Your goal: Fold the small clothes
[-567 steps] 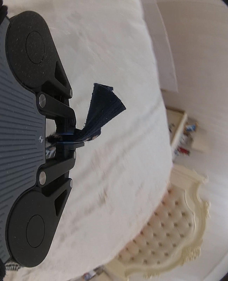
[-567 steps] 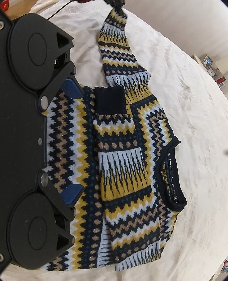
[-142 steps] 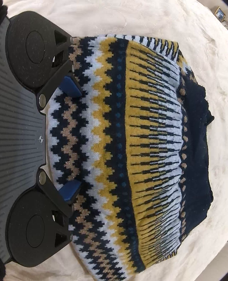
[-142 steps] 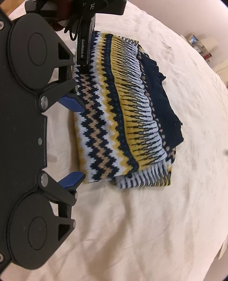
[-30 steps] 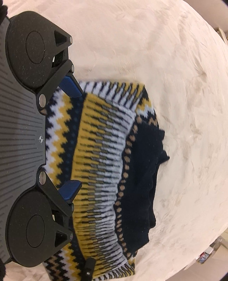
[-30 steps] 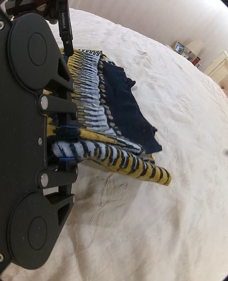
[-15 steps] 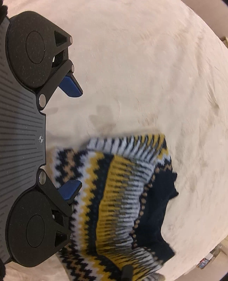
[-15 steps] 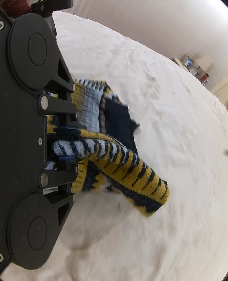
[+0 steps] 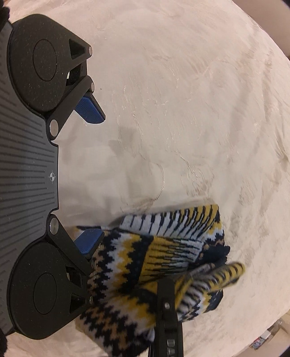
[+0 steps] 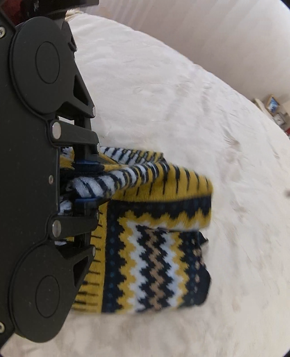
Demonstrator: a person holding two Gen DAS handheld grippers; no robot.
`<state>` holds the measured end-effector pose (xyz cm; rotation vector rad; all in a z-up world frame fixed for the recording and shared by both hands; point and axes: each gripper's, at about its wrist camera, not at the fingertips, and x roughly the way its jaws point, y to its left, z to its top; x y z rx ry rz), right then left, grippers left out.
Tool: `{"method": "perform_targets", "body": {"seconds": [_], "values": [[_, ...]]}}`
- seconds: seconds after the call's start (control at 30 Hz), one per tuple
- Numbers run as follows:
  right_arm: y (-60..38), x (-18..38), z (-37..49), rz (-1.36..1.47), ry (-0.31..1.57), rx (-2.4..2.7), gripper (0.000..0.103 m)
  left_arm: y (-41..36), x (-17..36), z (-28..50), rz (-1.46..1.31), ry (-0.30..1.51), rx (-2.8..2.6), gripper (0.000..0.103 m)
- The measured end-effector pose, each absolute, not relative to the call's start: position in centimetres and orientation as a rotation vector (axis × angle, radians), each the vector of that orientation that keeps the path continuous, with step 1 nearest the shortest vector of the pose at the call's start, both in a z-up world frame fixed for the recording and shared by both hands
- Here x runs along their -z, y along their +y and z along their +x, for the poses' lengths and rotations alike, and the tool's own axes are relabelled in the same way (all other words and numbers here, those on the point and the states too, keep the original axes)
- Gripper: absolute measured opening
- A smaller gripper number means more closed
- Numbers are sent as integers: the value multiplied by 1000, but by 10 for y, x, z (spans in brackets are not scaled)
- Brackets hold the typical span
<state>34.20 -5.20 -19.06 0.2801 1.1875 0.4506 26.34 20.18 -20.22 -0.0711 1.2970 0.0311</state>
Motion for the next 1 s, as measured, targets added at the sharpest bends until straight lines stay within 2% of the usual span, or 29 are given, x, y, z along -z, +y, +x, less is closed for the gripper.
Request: {"method": "perform_targets", "body": {"seconds": [0.17,0.33,0.4,0.47,0.77,1.0], "values": [[-41,206,348,308,1197,-474,43,204,205,266,-69,1315,-30,102],[-48,199,347,439,1111,-568,45,205,203,270,-67,1317,-13,102],[-58,191,343,434,1071,-551,52,206,199,273,-77,1304,-6,102],[-68,184,335,376,1036,-519,62,207,193,280,-95,1288,-5,102],[-84,169,264,5,947,-516,69,190,181,316,-180,1248,71,102],[-37,178,219,-314,842,-633,72,165,189,337,-225,1293,187,101]]}}
